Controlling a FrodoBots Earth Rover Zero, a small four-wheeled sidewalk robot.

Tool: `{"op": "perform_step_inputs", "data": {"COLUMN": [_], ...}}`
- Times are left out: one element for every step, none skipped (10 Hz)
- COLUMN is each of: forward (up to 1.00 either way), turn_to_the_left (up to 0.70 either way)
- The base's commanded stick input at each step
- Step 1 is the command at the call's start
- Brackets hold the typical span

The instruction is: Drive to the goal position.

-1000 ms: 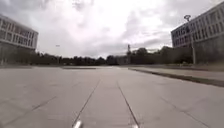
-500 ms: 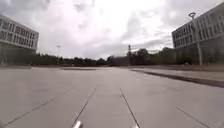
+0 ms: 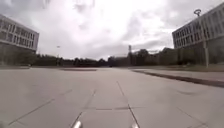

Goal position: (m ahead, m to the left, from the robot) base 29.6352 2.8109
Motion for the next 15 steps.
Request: {"op": "perform_step_inputs", "data": {"forward": [1.0, 1.0, 1.0, 1.0, 1.0, 1.0, 1.0, 1.0, 1.0, 1.0, 1.0, 1.0, 1.0, 1.0, 1.0], "turn_to_the_left": [0.0, 0.0, 0.0, 0.0, 0.0, 0.0, 0.0, 0.0, 0.0, 0.0, 0.0, 0.0, 0.0, 0.0, 0.0]}}
